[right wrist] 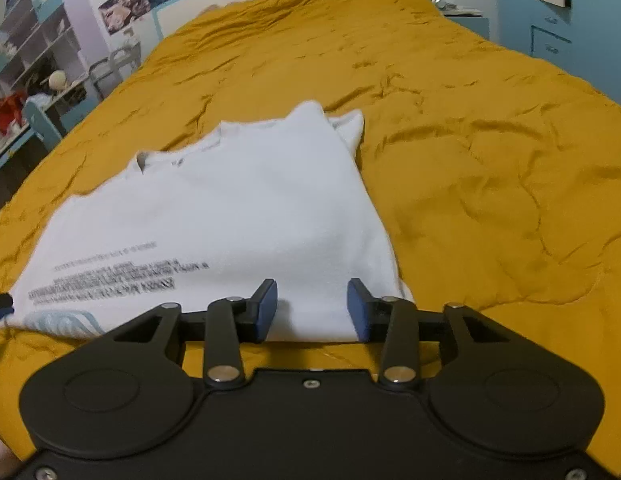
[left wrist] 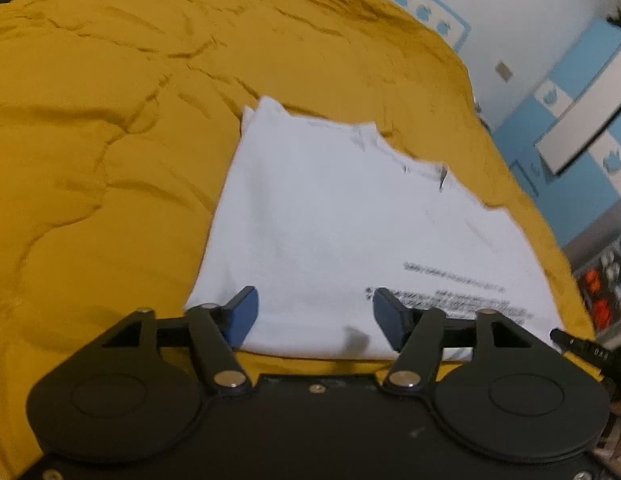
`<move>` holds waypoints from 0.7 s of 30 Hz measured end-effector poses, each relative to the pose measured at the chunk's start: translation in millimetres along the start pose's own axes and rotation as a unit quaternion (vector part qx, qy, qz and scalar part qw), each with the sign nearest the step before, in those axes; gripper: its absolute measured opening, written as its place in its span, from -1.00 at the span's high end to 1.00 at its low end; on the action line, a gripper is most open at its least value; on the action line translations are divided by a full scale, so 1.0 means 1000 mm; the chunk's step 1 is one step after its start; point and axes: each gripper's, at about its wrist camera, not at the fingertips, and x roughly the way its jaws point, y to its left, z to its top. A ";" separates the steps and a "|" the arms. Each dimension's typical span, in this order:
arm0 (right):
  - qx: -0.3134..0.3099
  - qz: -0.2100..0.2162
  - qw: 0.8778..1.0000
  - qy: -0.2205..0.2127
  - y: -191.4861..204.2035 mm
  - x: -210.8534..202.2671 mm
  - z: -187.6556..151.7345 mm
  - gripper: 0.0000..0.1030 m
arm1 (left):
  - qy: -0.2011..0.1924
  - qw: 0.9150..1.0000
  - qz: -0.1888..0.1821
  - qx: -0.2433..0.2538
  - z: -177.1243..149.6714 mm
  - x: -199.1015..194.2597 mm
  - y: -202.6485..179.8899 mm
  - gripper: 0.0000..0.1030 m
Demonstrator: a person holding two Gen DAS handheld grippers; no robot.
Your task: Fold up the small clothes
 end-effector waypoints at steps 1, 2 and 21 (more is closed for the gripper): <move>0.004 -0.003 1.000 -0.011 0.002 -0.006 -0.001 0.11 | -0.005 1.000 0.004 -0.012 -0.001 -0.008 0.001 -0.51; 0.009 -0.008 1.000 -0.024 0.005 -0.012 0.000 -0.02 | -0.007 1.000 0.007 -0.028 -0.002 -0.015 0.002 -0.55; 0.029 -0.052 0.998 -0.024 0.038 -0.002 -0.019 -0.12 | -0.029 0.983 -0.020 -0.178 -0.019 -0.013 0.044 -0.72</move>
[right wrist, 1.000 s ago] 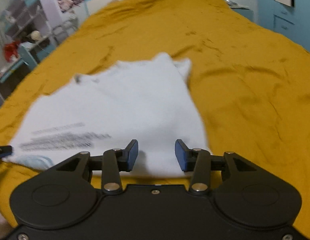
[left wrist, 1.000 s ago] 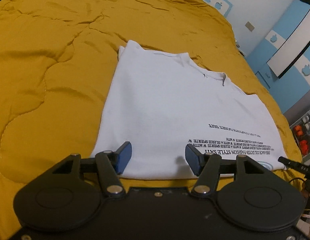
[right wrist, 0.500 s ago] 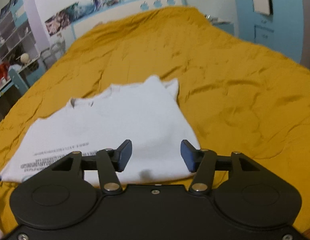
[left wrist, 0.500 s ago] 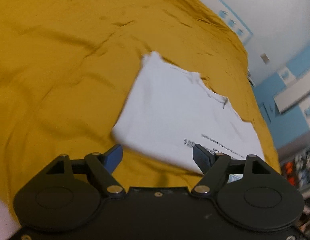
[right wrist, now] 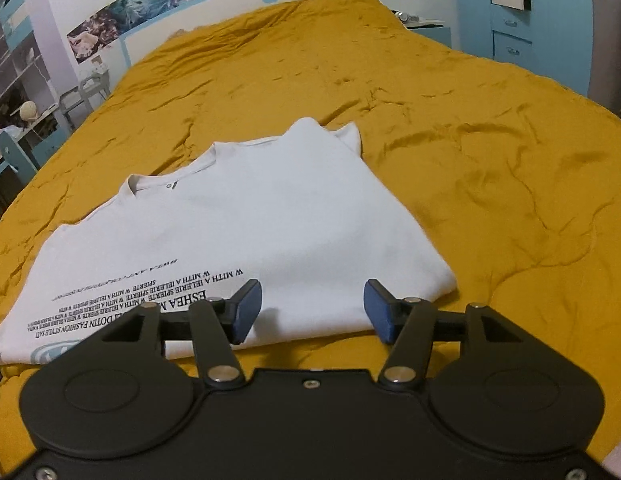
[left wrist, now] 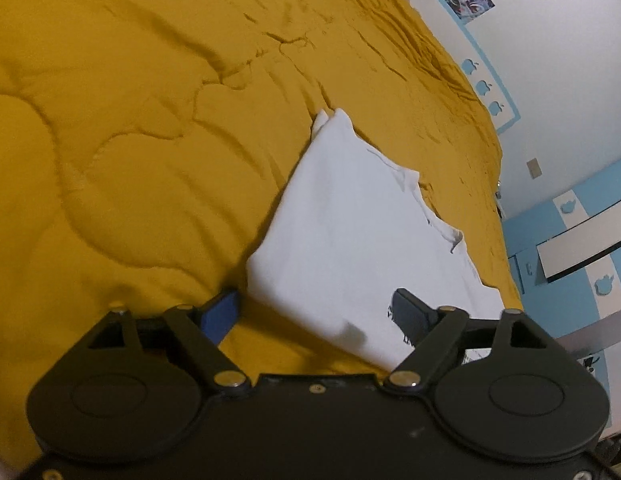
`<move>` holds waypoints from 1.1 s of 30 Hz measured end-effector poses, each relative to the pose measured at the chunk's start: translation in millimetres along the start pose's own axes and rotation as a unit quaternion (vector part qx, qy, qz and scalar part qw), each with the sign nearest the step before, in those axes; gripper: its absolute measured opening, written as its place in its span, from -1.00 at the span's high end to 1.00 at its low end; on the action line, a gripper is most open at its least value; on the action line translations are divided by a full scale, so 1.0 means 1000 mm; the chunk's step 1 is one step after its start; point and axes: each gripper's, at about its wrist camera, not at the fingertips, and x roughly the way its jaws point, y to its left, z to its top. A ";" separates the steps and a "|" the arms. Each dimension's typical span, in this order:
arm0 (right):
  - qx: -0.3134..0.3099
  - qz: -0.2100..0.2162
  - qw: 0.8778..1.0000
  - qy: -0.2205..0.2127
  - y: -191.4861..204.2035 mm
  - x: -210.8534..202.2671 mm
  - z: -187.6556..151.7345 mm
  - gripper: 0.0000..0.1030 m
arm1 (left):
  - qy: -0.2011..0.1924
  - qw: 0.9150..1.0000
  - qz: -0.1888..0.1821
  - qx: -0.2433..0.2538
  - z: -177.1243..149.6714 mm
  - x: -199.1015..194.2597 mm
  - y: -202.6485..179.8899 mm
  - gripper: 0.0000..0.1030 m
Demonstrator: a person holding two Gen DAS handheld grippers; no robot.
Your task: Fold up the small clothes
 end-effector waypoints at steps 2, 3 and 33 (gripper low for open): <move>-0.004 0.000 1.000 -0.001 0.002 -0.002 -0.001 -0.13 | -0.002 1.000 0.000 0.002 0.002 0.006 -0.002 -0.82; -0.006 -0.001 1.000 0.000 0.003 -0.002 -0.001 -0.14 | -0.004 1.000 0.001 0.003 0.003 0.009 -0.003 -0.83; 0.020 0.016 1.000 -0.008 -0.004 -0.015 0.003 -0.27 | -0.067 0.992 -0.102 -0.013 0.031 -0.002 -0.070 0.87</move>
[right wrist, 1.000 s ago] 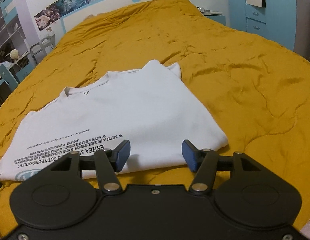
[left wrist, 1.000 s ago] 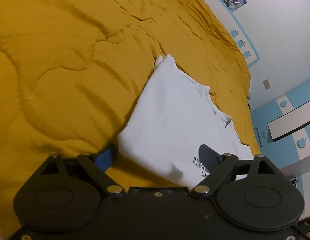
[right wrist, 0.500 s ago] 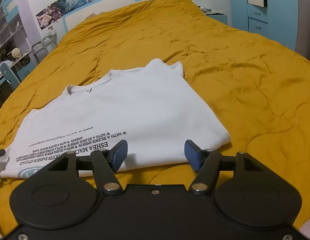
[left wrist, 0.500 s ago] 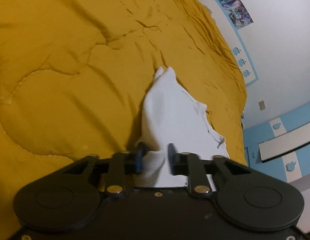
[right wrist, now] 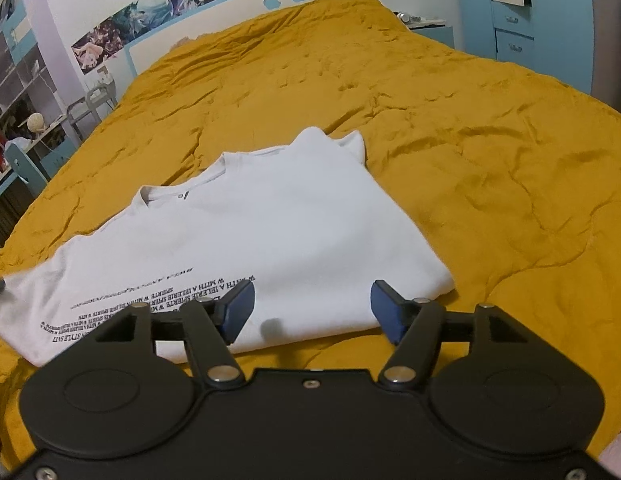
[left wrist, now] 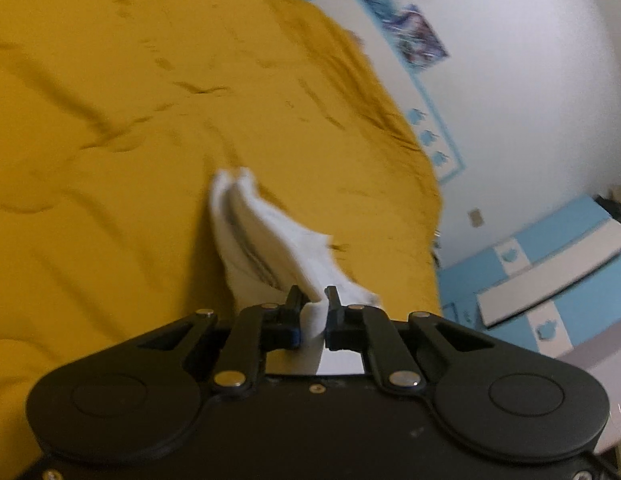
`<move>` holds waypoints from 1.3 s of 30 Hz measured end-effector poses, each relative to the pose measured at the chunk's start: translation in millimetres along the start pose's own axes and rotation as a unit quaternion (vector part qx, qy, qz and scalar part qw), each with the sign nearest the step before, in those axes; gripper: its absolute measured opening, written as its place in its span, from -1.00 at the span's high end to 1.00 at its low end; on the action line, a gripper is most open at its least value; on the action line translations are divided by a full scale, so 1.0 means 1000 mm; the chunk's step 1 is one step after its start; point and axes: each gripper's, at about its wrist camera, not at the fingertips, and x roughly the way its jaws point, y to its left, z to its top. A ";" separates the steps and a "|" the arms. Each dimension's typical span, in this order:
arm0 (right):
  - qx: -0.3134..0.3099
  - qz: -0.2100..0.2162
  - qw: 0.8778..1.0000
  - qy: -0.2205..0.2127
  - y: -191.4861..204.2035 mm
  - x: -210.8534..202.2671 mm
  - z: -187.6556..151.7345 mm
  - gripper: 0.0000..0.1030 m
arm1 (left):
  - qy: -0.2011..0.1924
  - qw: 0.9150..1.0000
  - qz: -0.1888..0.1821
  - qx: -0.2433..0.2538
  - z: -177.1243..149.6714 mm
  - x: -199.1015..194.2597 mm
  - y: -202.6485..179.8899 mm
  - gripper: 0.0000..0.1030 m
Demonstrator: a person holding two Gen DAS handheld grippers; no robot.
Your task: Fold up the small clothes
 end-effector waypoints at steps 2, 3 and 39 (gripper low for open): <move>0.006 0.001 1.000 -0.002 -0.005 -0.002 0.001 -0.27 | 0.009 1.000 -0.018 0.013 -0.002 0.008 -0.020 0.87; 0.010 0.001 1.000 -0.004 -0.008 -0.004 0.002 -0.27 | 0.014 0.999 -0.029 0.020 -0.004 0.013 -0.032 0.87; 0.078 0.087 0.993 -0.022 -0.073 -0.014 0.028 -0.31 | 0.159 0.972 -0.058 0.165 -0.106 0.126 -0.141 -0.27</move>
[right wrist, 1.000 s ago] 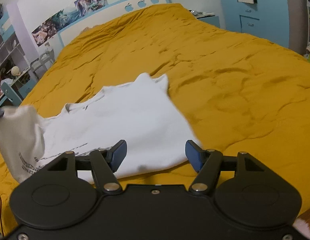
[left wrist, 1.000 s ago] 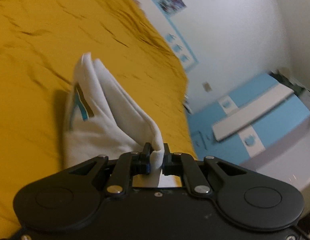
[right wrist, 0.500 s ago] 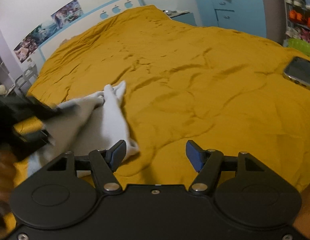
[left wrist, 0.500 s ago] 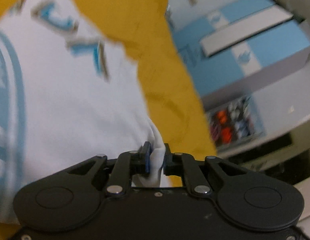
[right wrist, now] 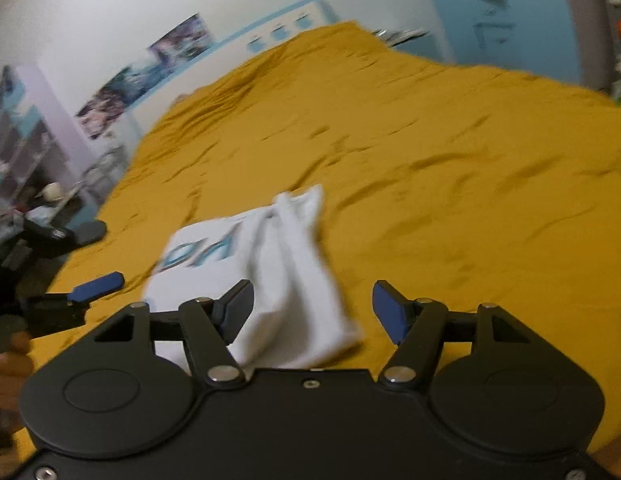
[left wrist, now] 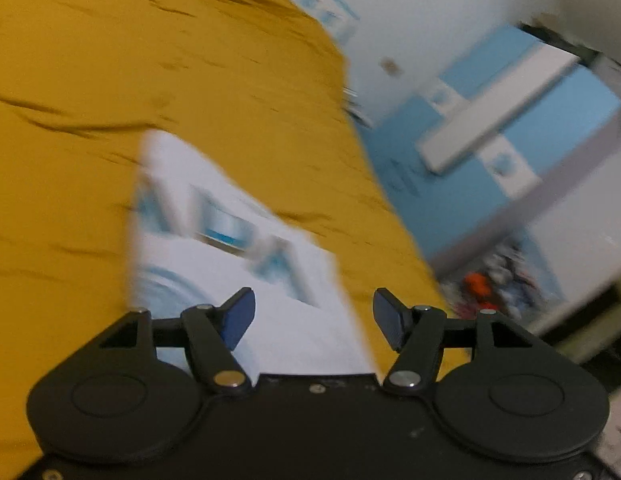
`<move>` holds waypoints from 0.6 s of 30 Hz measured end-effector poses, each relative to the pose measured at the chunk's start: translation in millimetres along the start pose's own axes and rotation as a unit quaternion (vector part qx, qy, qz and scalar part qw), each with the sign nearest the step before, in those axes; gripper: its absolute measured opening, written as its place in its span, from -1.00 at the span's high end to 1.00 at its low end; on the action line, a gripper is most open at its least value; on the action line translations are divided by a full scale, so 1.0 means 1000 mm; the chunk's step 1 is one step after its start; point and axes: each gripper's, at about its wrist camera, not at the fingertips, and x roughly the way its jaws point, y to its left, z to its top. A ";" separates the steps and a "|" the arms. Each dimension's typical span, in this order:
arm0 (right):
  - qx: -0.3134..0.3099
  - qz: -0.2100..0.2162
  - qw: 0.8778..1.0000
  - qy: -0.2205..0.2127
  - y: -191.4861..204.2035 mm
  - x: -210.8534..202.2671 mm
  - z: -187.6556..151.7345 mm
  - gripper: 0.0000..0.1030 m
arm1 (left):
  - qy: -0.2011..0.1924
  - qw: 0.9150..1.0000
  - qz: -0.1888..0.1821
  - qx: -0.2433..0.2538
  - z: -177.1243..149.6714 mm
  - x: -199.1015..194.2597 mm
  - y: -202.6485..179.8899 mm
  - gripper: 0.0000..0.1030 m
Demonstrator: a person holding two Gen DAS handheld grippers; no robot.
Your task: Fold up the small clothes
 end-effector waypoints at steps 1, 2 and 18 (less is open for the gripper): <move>0.006 0.011 1.000 0.011 0.002 0.008 -0.002 -0.31 | 0.000 1.000 0.011 -0.008 0.003 0.000 0.013 -0.27; 0.011 0.015 1.000 0.022 0.004 0.016 -0.003 -0.29 | 0.002 0.999 0.025 -0.019 0.004 0.002 0.025 -0.26; -0.048 -0.007 0.999 -0.009 0.020 0.018 0.012 0.80 | 0.050 0.997 0.041 -0.034 0.000 0.041 0.052 -0.29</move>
